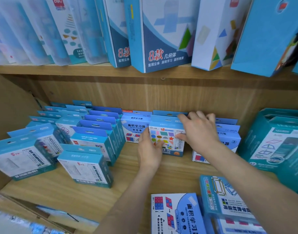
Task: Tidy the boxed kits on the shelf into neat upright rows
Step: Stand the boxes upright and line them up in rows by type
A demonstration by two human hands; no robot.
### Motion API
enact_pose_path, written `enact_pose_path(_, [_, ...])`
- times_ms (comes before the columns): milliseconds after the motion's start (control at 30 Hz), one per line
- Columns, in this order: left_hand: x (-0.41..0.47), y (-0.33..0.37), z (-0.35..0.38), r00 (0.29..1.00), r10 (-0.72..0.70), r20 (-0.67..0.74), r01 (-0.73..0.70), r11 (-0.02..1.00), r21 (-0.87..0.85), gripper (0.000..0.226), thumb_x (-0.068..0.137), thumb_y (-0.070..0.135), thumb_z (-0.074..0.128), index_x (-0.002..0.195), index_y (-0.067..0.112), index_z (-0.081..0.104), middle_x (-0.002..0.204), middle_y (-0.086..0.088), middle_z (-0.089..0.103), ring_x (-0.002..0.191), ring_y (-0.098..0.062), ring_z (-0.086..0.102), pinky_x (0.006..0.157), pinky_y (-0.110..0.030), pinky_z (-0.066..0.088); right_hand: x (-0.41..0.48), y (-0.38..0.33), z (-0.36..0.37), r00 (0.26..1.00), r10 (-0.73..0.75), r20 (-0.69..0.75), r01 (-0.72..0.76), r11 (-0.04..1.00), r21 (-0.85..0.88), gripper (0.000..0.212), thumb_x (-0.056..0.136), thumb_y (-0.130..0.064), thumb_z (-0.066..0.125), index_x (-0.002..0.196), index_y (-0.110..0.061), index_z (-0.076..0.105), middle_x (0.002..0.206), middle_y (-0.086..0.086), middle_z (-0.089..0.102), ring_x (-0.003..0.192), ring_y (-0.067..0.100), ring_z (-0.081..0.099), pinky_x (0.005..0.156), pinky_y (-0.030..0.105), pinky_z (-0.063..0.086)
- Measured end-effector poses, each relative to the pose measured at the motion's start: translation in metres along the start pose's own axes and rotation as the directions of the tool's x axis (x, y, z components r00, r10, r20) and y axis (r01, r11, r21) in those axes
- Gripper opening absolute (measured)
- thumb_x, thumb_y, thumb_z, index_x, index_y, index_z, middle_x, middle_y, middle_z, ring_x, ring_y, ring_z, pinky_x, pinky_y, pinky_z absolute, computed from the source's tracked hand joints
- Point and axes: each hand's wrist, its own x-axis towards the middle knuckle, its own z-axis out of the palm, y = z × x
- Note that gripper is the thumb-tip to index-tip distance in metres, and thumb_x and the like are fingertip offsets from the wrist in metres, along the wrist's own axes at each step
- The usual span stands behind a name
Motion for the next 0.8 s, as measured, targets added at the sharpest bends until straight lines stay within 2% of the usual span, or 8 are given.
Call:
enact_pose_path(133, [0.002, 0.001, -0.001, 0.999, -0.042, -0.005, 0.042, 0.999, -0.023, 0.05, 0.078, 0.018, 0.075, 0.121, 0.02, 0.049, 0.115, 0.004, 0.06, 0.105, -0.014, 0.057, 0.089, -0.036, 0.05, 0.002, -0.001, 0.001, 0.999, 0.023, 0.023, -0.023, 1.0, -0.002, 0.068, 0.08, -0.061, 0.059, 0.136, -0.027, 0.039, 0.115, -0.001, 0.057, 0.113, 0.022, 0.043, 0.083, 0.04, 0.028])
enact_pose_path(233, [0.002, 0.005, -0.002, 0.999, -0.038, 0.005, 0.038, 0.999, -0.006, 0.049, 0.078, 0.019, 0.075, 0.118, 0.02, 0.048, 0.114, 0.004, 0.061, 0.104, -0.016, 0.059, 0.087, -0.038, 0.051, -0.004, 0.001, 0.001, 0.998, 0.024, 0.05, -0.026, 0.999, 0.037, 0.079, 0.082, -0.058, 0.059, 0.146, -0.029, 0.023, 0.125, -0.002, 0.053, 0.119, 0.023, 0.038, 0.085, 0.041, 0.029])
enact_pose_path(300, [0.003, 0.006, -0.005, 0.999, -0.03, 0.019, 0.03, 0.999, 0.01, 0.048, 0.079, 0.021, 0.075, 0.119, 0.02, 0.047, 0.115, 0.004, 0.061, 0.105, -0.016, 0.059, 0.085, -0.037, 0.052, -0.014, 0.004, -0.008, 0.999, 0.027, 0.031, -0.031, 0.99, 0.136, 0.076, 0.085, -0.049, 0.06, 0.147, -0.031, 0.019, 0.132, -0.003, 0.049, 0.123, 0.022, 0.035, 0.088, 0.042, 0.031])
enact_pose_path(367, [0.002, 0.005, -0.011, 0.999, -0.023, 0.034, 0.023, 1.0, 0.017, 0.057, 0.078, 0.021, 0.076, 0.126, 0.02, 0.044, 0.119, 0.004, 0.06, 0.11, -0.017, 0.058, 0.088, -0.039, 0.052, -0.029, 0.016, -0.022, 0.994, 0.095, -0.047, -0.076, 0.945, 0.319, 0.063, 0.088, -0.036, 0.062, 0.144, -0.031, 0.032, 0.131, -0.003, 0.052, 0.121, 0.023, 0.039, 0.091, 0.041, 0.035])
enact_pose_path(500, [-0.012, 0.012, -0.029, 0.996, 0.082, -0.037, -0.08, 0.996, 0.049, 0.077, 0.076, 0.013, 0.077, 0.14, 0.019, 0.034, 0.132, -0.003, 0.048, 0.118, -0.02, 0.05, 0.098, -0.039, 0.045, -0.072, 0.062, -0.046, 0.918, 0.395, -0.035, -0.23, 0.602, 0.765, 0.036, 0.087, -0.013, 0.064, 0.119, -0.028, 0.058, 0.106, -0.005, 0.065, 0.093, 0.01, 0.055, 0.088, 0.027, 0.043])
enact_pose_path(600, [-0.035, 0.035, -0.037, 0.935, 0.324, -0.14, -0.315, 0.945, 0.082, 0.063, 0.078, 0.0, 0.069, 0.134, 0.016, 0.044, 0.124, -0.006, 0.049, 0.111, -0.022, 0.051, 0.095, -0.034, 0.043, -0.103, 0.085, -0.046, 0.838, 0.541, 0.072, -0.309, 0.36, 0.88, 0.033, 0.086, -0.002, 0.063, 0.108, -0.026, 0.06, 0.099, 0.003, 0.067, 0.081, 0.004, 0.059, 0.079, 0.009, 0.044])
enact_pose_path(700, [-0.051, 0.062, -0.025, 0.889, 0.458, 0.016, -0.458, 0.888, 0.041, 0.04, 0.084, 0.0, 0.06, 0.121, 0.017, 0.059, 0.111, 0.001, 0.058, 0.094, -0.015, 0.057, 0.085, -0.036, 0.049, -0.121, 0.093, -0.038, 0.8, 0.549, 0.24, -0.399, 0.188, 0.898, 0.036, 0.089, -0.002, 0.06, 0.118, -0.023, 0.057, 0.112, 0.011, 0.065, 0.087, 0.006, 0.06, 0.078, 0.013, 0.044])
enact_pose_path(800, [-0.059, 0.08, -0.004, 0.863, 0.445, 0.238, -0.453, 0.891, -0.024, 0.039, 0.088, 0.006, 0.057, 0.124, 0.02, 0.057, 0.113, 0.007, 0.06, 0.095, -0.011, 0.056, 0.084, -0.036, 0.05, -0.127, 0.093, -0.034, 0.784, 0.49, 0.381, -0.485, 0.1, 0.869, 0.047, 0.092, -0.008, 0.057, 0.134, -0.025, 0.046, 0.128, 0.009, 0.057, 0.099, 0.008, 0.058, 0.084, 0.022, 0.038])
